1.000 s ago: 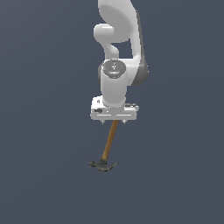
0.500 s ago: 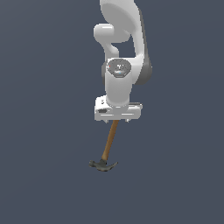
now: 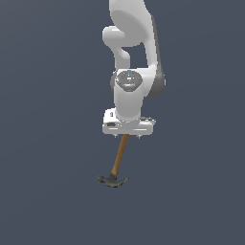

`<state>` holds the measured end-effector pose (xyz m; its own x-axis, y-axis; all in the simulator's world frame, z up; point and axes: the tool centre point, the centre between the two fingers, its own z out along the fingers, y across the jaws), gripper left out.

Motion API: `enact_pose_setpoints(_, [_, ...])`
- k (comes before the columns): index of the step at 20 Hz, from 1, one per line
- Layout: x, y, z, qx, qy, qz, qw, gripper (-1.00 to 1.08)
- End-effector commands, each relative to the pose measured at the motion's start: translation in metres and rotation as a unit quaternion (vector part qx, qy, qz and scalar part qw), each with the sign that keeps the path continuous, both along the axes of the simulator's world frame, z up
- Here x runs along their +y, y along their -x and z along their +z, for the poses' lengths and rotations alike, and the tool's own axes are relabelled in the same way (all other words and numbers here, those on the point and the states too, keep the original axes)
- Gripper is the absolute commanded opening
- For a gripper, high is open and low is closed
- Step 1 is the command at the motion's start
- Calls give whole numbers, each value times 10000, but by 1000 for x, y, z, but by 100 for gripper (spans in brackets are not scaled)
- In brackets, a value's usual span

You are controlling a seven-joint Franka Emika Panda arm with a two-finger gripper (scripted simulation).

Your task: Pick up the object and move it to a goal position.

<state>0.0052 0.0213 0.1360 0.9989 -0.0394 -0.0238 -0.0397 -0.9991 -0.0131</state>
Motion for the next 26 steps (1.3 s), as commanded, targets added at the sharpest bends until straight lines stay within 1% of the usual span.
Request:
enact_pose_setpoints(1, [-1,-4,-8,-7,5,-209,9998,100])
enact_pose_setpoints(6, [-4,-15,-28,-34,26,-782,9969,100])
enact_pose_setpoints(14, [-10,-28,-58,-80,70,-1561,9877,100])
enact_pose_setpoints(20, [-11,-33,-68,-99,88,-1826,9831,100])
enact_pose_setpoints(26, [-11,-32,-70,-96,90,-1836,9829,100])
